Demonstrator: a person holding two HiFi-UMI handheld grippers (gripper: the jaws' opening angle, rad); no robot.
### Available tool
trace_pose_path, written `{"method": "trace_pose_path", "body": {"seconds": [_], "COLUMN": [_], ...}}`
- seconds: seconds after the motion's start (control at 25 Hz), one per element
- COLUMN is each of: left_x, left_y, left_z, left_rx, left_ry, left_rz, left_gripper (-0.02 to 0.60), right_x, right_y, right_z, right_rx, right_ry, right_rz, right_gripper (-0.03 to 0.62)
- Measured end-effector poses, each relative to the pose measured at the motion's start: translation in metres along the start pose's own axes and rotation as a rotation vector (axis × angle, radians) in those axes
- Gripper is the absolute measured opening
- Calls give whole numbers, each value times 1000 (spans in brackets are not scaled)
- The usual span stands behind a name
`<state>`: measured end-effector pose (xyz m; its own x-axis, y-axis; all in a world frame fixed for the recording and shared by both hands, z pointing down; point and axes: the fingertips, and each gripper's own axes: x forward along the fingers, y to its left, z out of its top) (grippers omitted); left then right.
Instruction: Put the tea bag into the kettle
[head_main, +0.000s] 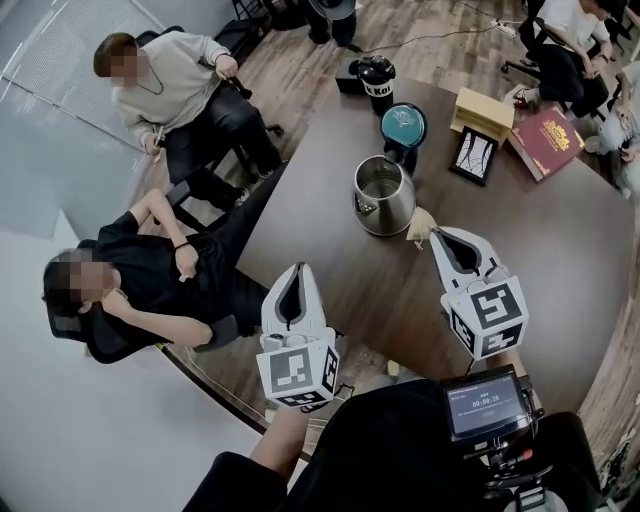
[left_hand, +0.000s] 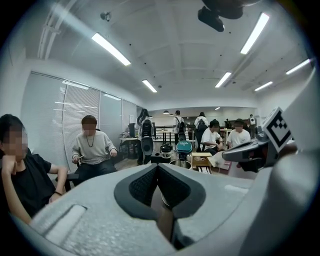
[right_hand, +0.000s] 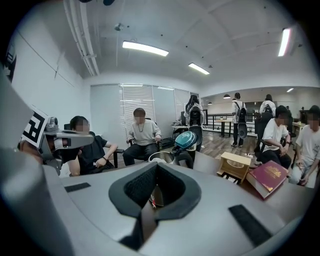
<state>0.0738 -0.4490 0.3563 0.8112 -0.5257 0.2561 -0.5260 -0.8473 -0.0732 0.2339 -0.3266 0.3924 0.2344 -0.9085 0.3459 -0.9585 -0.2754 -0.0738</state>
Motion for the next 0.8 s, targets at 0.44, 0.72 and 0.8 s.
{"method": "trace_pose_path", "body": {"seconds": [0.44, 0.72, 0.8], "left_x": [11, 5, 4], "left_y": [40, 69, 79], "left_z": [8, 12, 14], "left_rx": [-27, -34, -45], "left_ry": [-12, -40, -56], "left_rz": [12, -85, -98], "left_gripper": [5, 5, 5], "right_x": [33, 40, 40], "right_y": [7, 10, 10], "right_z": [47, 75, 84], "right_rx": [-27, -24, -44], "right_ry": [-51, -81, -90], "right_rz": [-16, -156, -192], "right_gripper": [8, 8, 8]}}
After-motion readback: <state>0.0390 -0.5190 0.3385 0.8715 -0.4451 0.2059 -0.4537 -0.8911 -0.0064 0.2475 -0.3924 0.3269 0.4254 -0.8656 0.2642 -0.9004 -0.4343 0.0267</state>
